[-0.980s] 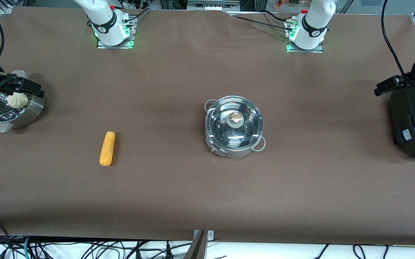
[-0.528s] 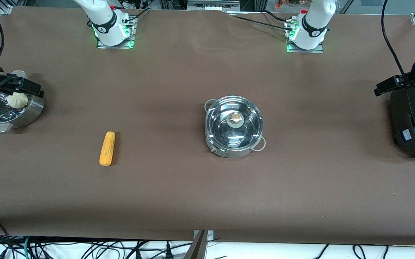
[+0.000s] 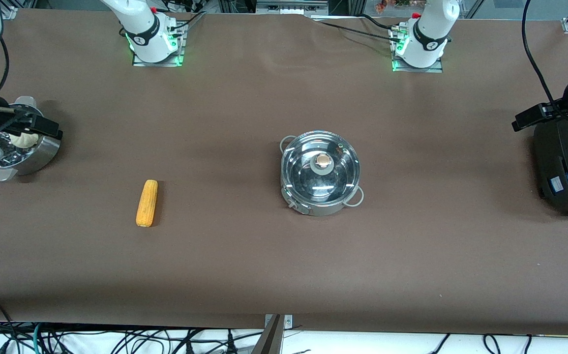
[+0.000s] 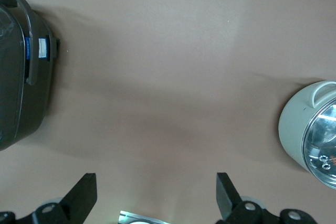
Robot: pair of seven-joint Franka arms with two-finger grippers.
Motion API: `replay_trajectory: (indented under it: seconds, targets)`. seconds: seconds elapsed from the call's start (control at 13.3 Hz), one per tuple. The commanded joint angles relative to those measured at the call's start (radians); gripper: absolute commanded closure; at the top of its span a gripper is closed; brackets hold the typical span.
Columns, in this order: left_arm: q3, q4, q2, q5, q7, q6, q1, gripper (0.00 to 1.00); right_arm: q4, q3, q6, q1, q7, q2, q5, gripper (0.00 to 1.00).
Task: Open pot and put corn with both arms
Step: 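Reach the right gripper to the corn while the left gripper approaches the pot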
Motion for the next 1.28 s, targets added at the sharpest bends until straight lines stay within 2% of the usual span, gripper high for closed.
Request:
replay_trajectory:
  seconds: [0.0, 0.3, 0.6, 0.83, 0.98, 1.21]
  targets:
    - [-0.003, 0.000, -0.010, -0.022, 0.008, -0.003, 0.007, 0.00, 0.020, 0.006, 0.032, -0.010, -0.010, 0.051, -0.004, 0.00]
    - [-0.003, 0.000, -0.010, -0.024, 0.008, -0.003, 0.007, 0.00, 0.013, 0.008, 0.098, 0.001, -0.003, 0.119, -0.007, 0.00]
    - [-0.006, 0.000, -0.010, -0.024, 0.001, -0.003, 0.007, 0.00, -0.018, 0.017, 0.266, 0.018, 0.000, 0.243, 0.002, 0.00]
    - [-0.054, 0.001, -0.003, -0.015, -0.044, 0.001, 0.005, 0.00, -0.104, 0.017, 0.418, 0.042, 0.022, 0.289, 0.007, 0.00]
    - [-0.097, 0.001, 0.013, -0.015, -0.097, 0.009, 0.005, 0.00, -0.182, 0.019, 0.521, 0.074, 0.103, 0.291, 0.005, 0.00]
    - [-0.155, 0.001, 0.032, -0.024, -0.183, 0.041, 0.002, 0.00, -0.211, 0.019, 0.572, 0.104, 0.138, 0.317, 0.007, 0.00]
